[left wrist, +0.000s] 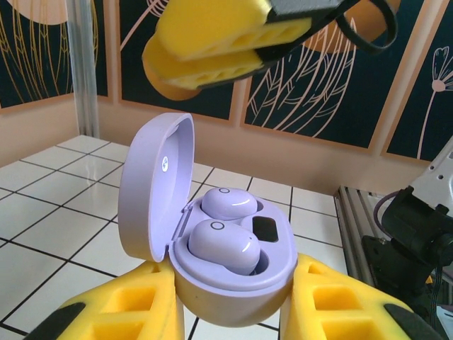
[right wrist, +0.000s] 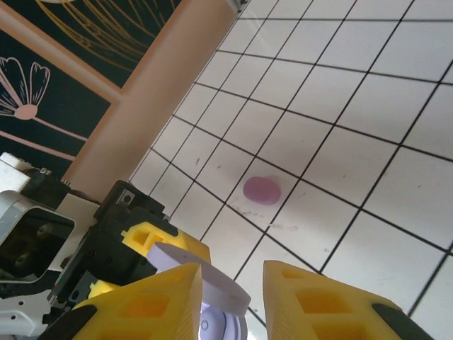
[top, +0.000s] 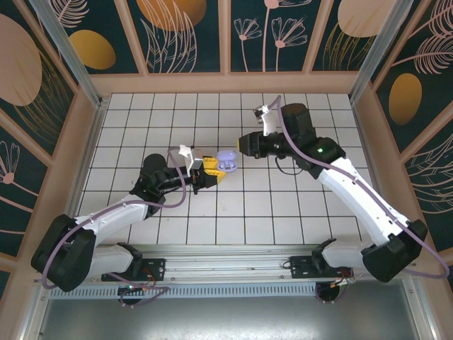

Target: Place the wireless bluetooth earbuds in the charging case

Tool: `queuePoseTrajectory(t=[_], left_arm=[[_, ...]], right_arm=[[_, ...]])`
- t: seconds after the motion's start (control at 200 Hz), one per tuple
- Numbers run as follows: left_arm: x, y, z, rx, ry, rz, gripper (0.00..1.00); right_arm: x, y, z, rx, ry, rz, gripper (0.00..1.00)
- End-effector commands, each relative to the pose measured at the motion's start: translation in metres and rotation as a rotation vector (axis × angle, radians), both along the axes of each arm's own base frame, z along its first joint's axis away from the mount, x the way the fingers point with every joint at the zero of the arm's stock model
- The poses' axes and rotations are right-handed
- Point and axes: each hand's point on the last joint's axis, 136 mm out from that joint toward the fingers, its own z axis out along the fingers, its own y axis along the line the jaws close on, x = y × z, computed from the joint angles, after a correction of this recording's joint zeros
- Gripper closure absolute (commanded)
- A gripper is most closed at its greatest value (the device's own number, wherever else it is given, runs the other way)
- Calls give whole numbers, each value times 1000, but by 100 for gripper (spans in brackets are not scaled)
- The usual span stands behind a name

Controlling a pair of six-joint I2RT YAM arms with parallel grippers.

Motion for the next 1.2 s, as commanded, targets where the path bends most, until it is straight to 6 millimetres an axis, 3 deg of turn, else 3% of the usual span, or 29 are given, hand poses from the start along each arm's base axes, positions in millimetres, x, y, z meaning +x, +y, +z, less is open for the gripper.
queuePoseTrajectory(t=[0.0, 0.19, 0.445, 0.791, 1.196], left_arm=[[-4, -3, 18, -25, -68, -33, 88], [-5, -1, 13, -12, -68, -23, 88], [0, -2, 17, -15, -78, -5, 88], [2, -2, 20, -22, -79, -1, 87], [3, 0, 33, -47, -113, 26, 85]], right_arm=[[2, 15, -3, 48, 42, 57, 72], [-3, 25, -14, 70, 103, 123, 75], [-23, 18, -13, 105, 94, 148, 74], [-19, -1, -11, 198, 129, 15, 49], [-29, 13, -20, 339, 289, 67, 46]])
